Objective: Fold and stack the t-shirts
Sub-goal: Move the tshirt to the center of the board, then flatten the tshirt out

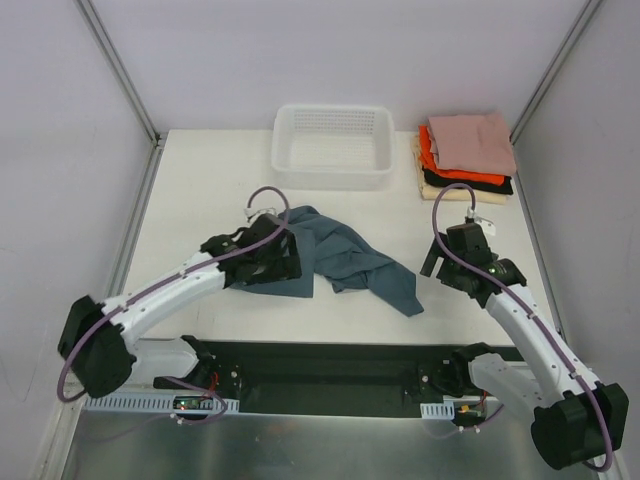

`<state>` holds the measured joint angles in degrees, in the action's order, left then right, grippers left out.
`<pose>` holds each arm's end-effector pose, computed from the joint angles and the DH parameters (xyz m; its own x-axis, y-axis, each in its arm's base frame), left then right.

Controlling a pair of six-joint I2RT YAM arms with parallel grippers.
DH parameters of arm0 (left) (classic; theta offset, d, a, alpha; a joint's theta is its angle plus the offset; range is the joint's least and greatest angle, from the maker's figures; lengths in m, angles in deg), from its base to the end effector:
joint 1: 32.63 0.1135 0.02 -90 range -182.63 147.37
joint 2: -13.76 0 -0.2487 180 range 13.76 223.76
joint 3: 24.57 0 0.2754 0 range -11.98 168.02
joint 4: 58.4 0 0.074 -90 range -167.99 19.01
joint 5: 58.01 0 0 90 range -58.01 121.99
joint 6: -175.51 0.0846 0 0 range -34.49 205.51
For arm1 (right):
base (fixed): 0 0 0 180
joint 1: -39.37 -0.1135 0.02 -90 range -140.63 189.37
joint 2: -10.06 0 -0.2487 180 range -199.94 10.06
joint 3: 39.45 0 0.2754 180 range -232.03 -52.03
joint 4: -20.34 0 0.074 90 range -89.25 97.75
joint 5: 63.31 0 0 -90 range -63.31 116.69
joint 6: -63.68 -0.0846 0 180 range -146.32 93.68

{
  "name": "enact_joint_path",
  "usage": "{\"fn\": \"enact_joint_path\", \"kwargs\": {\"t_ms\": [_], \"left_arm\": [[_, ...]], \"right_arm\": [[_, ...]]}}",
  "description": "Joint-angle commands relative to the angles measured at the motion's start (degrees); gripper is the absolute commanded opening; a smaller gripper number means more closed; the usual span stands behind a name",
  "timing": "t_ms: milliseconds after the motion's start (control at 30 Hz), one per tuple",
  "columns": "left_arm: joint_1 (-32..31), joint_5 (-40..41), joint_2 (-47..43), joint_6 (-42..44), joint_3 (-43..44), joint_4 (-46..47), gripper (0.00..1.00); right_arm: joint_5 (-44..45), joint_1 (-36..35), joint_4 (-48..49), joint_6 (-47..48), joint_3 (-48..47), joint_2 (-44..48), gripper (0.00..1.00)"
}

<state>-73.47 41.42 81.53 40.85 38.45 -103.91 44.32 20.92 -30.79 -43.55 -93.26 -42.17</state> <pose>0.2368 -0.1864 0.1998 -0.8115 -0.2151 -0.5433 -0.0064 0.9330 -0.3598 0.2389 0.0527 0.2000 -0.7236 0.0562 -0.6879 0.1038 0.9942 -0.0280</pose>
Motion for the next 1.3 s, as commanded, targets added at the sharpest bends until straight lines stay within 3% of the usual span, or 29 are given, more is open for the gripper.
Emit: {"fn": "enact_joint_path", "kwargs": {"t_ms": [0,167,333,500,667,967,1267], "left_arm": [[-5.7,-2.4,10.2,-2.4,6.9,-0.3,0.83],[-8.8,-4.5,23.6,0.9,13.2,-0.5,0.68],[-8.9,-5.2,28.6,1.5,15.8,-1.1,0.53],[-9.0,-5.6,29.2,0.4,14.0,-2.0,0.51],[-9.4,-6.5,31.9,-0.9,13.9,-2.0,0.42],[-9.5,-3.6,36.4,-0.7,18.1,-2.1,0.4],[-9.4,1.2,40.4,-5.1,19.8,-7.1,0.22]], "right_arm": [[-2.2,1.8,-1.4,-0.5,0.4,1.5,0.96],[-2.1,3.2,-0.7,1.5,1.2,3.8,0.97],[-1.9,4.3,-0.7,3.2,1.8,5.2,0.97],[-1.6,5.4,-0.3,3.9,3.0,5.9,0.97],[-2.6,6.1,0.8,4.0,3.9,5.0,0.97],[-2.8,7.0,1.2,4.6,4.1,5.4,0.96],[-1.6,7.6,1.0,4.5,4.8,5.0,0.97]]}}
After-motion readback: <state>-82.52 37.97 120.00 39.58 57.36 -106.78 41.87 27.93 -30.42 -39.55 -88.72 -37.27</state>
